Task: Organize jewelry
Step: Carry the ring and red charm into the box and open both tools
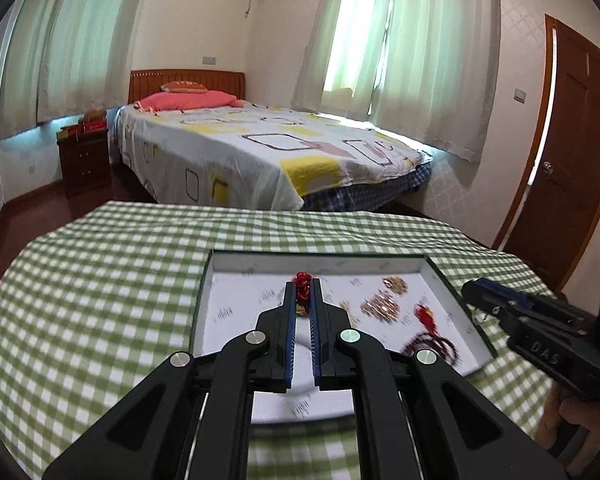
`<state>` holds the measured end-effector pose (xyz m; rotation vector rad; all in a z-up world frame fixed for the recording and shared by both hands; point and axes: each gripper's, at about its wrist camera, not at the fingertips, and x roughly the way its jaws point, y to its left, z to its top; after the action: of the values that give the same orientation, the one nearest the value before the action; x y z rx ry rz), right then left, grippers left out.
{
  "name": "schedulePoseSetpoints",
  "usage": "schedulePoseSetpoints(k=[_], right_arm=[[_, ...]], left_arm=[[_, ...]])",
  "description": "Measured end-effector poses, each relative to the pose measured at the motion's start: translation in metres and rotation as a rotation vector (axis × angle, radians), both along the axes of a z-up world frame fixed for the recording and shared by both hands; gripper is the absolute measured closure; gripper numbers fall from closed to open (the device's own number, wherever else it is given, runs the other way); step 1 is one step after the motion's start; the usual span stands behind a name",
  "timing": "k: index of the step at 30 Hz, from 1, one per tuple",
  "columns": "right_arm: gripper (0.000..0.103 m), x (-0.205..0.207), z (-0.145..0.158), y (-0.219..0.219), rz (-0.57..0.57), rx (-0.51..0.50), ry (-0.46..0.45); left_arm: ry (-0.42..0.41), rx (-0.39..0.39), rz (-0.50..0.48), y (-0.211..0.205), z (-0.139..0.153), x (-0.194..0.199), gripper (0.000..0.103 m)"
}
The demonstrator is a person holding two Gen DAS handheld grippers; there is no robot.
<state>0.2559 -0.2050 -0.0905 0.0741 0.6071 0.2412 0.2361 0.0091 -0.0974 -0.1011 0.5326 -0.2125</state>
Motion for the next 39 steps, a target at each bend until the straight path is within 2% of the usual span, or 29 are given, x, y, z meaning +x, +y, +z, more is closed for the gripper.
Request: schedulePoseSetpoints(k=[3,7,17,21,25,28,30,31,33,35,36,37,38,39], right_arm=[[0.081,0.013,-0.004,0.004,0.001,0.002,-0.011],[0.081,0.03,-0.022,0.009,-0.003,-0.007,0.009],[0.081,0.061,-0.076,0.025,0.006,-0.051,0.146],[0.081,0.069,-0.084,0.027,0.006,-0.057,0.197],[0.081,0.073,-0.087,0.028,0.011,-0.063,0.228],[0.076,0.074,-0.088,0.028,0.007,-0.06,0.232],[0.066,0.074,-0.088,0.027,0.003,-0.059,0.228],[0.066,0.073,-0.087,0.027,0.003,-0.06,0.224],[0.065,0.073,-0.087,0.026,0.003,-0.062,0.222],[0.065,0.073,-0.087,0.025,0.001,-0.059,0.222],[0.065,0.072,-0.086,0.024,0.0,-0.059,0.221],[0.065,0.072,-0.086,0.023,-0.001,-0.059,0.219],[0.065,0.071,-0.086,0.023,-0.001,-0.059,0.219],[0.064,0.07,-0.086,0.022,-0.001,-0.059,0.219]], left_arm=[[0.005,0.006,0.022,0.004,-0.007,0.019,0.096],[0.05,0.016,0.056,0.011,-0.026,0.045,0.096],[0.202,0.049,0.073,0.015,-0.076,0.081,0.096],[0.259,0.02,0.083,0.021,-0.084,0.089,0.096],[0.273,0.062,0.067,0.016,-0.085,0.093,0.095],[0.277,0.067,0.057,0.012,-0.085,0.095,0.094],[0.289,0.067,0.047,0.009,-0.087,0.095,0.094],[0.296,0.067,0.043,0.008,-0.088,0.095,0.092],[0.294,0.069,0.03,0.004,-0.088,0.095,0.086],[0.285,0.074,0.007,0.0,-0.087,0.094,0.073],[0.28,0.086,-0.005,-0.004,-0.087,0.094,0.069],[0.274,0.105,-0.012,-0.008,-0.087,0.093,0.062],[0.265,0.128,-0.006,-0.011,-0.086,0.092,0.049],[0.248,0.14,0.001,-0.012,-0.084,0.091,0.044]])
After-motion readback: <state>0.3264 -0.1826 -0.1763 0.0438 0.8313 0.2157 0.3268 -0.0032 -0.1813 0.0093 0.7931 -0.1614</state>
